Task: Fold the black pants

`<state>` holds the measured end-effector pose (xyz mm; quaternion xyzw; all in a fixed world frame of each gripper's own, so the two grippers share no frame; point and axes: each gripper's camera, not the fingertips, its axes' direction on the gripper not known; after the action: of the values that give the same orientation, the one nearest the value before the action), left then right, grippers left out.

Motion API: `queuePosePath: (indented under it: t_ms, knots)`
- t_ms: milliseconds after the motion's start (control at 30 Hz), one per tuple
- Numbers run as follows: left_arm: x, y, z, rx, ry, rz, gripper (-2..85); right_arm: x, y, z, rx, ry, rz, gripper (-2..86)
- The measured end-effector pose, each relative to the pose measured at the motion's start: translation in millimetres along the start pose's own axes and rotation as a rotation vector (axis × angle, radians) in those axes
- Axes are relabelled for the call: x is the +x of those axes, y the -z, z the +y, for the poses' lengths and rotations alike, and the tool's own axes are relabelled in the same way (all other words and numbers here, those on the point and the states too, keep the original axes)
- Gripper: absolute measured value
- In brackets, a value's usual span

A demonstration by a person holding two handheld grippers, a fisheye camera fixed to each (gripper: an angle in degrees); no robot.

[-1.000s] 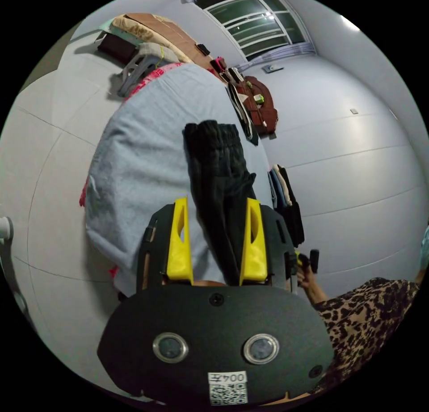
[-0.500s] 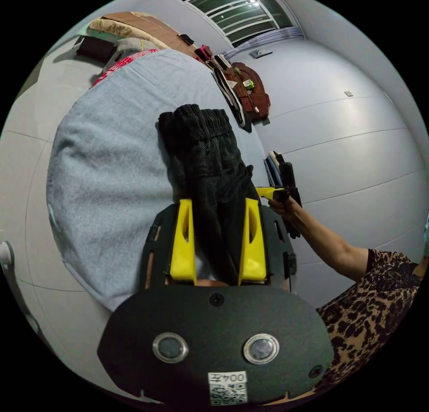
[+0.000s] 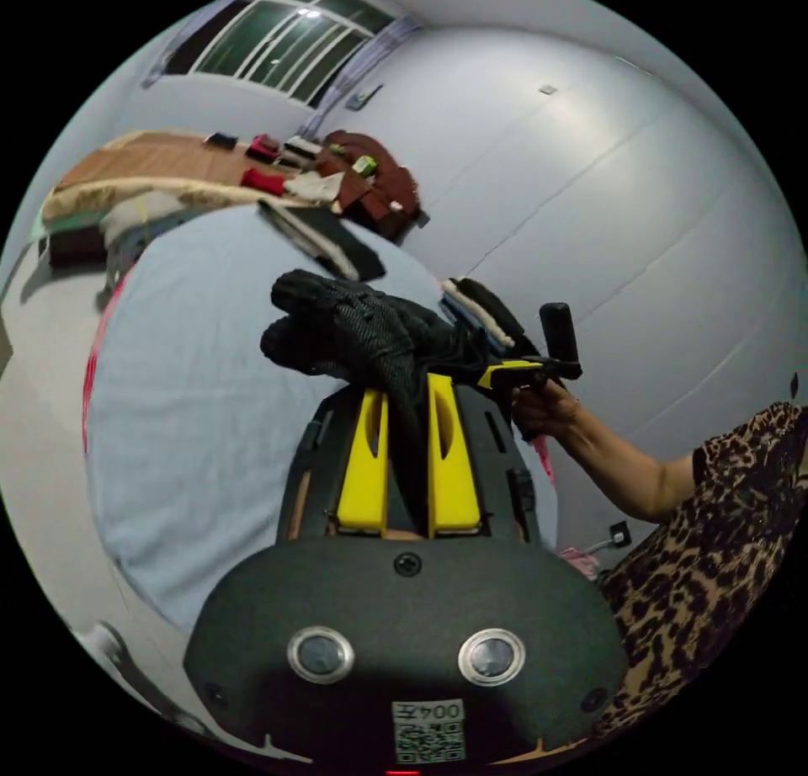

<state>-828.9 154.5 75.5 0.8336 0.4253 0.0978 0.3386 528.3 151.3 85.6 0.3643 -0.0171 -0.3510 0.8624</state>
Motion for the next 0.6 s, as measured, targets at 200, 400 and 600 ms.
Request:
queuePosePath:
  t_ms: [200, 400, 600]
  knots:
    - [-69, -54, -79, -0.065, 0.116, -0.084, 11.7, 79, 130, -29, 0.146, -0.256, 0.336, 9.3]
    - [-76, -38, 41, -0.113, 0.172, -0.047, 11.4, 88, 178, 97, 0.181, -0.344, 0.21, 8.6]
    - [-16, -48, 239, -0.174, 0.209, 0.079, 10.4, 60, 119, 273, 0.138, -0.428, 0.034, 8.1]
